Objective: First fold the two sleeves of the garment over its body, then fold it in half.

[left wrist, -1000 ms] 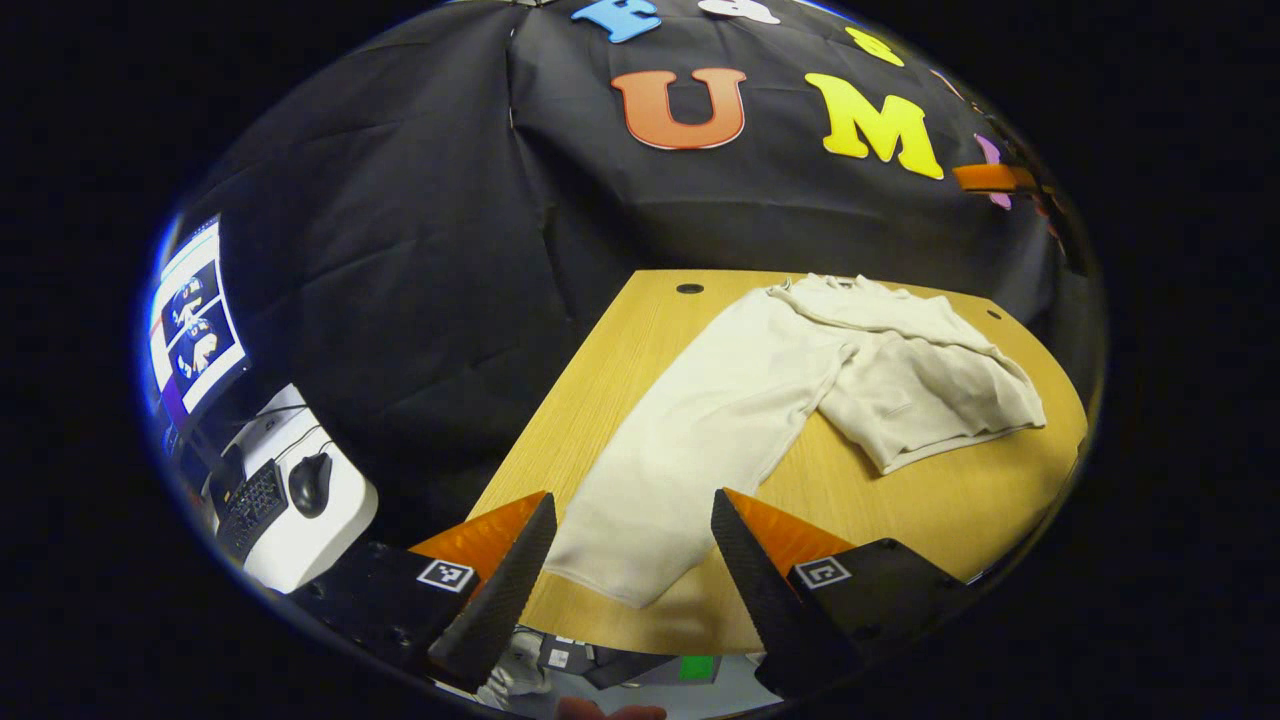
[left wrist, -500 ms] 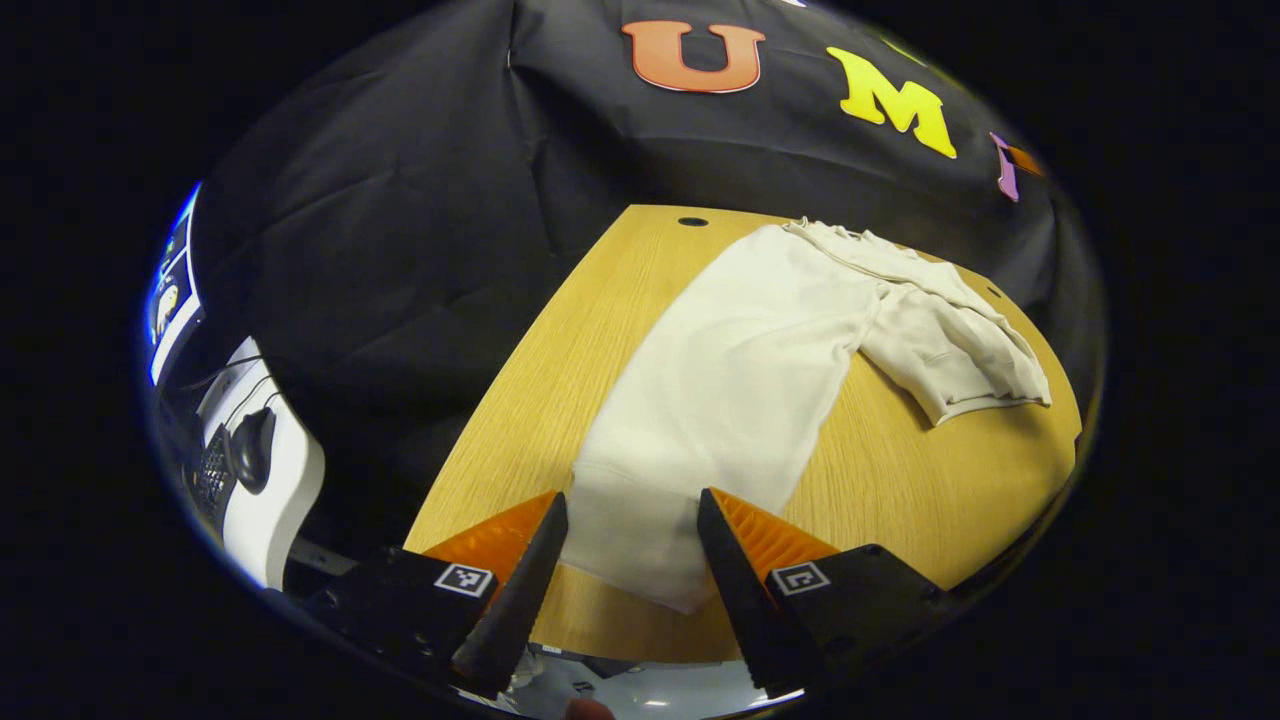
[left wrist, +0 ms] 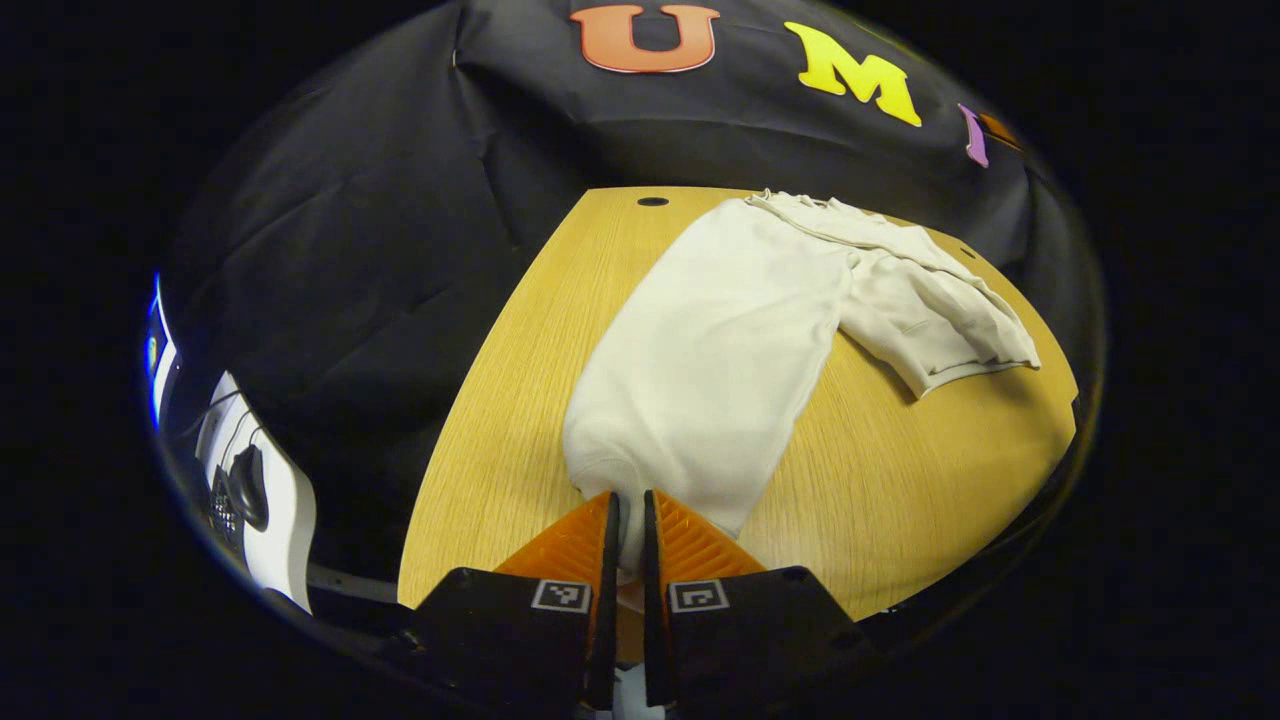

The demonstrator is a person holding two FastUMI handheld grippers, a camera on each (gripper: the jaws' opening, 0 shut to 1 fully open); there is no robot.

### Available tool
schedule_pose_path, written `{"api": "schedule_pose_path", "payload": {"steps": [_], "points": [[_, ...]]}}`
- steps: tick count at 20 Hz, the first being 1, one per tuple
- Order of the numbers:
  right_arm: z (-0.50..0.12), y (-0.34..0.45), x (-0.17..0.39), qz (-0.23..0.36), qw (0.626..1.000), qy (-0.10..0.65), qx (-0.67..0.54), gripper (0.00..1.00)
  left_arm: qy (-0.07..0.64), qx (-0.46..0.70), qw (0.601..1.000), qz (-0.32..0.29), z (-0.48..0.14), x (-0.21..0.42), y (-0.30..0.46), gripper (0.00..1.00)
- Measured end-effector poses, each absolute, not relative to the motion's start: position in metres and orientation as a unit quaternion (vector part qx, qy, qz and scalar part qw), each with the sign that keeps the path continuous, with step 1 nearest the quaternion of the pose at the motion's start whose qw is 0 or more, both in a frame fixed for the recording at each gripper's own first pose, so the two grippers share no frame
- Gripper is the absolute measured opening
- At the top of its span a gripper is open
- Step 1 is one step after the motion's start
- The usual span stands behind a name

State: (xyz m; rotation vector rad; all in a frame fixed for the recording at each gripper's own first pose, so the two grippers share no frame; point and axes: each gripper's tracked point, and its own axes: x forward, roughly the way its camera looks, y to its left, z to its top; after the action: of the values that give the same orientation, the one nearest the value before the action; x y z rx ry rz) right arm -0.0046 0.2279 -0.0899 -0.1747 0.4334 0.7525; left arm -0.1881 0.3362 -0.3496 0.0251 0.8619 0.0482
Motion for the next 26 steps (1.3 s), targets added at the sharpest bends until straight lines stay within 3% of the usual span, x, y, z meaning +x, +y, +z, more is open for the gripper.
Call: {"api": "schedule_pose_path", "payload": {"steps": [3, 12, 26], "points": [[-0.087, 0.215, -0.003, 0.355, 0.908, 0.208, -0.075, 0.81, 0.415, -0.031, 0.909, 0.015, -0.342, -0.188, 0.328, 0.06], [-0.078, 0.171, 0.004, 0.314, 0.928, 0.2, -0.036, 0.81, 0.363, -0.038, 0.931, 0.007, -0.268, -0.152, 0.315, 0.04], [-0.057, 0.045, 0.005, 0.201, 0.963, 0.178, 0.027, 0.81, 0.239, -0.02, 0.97, -0.034, -0.089, 0.02, 0.273, 0.03]]}}
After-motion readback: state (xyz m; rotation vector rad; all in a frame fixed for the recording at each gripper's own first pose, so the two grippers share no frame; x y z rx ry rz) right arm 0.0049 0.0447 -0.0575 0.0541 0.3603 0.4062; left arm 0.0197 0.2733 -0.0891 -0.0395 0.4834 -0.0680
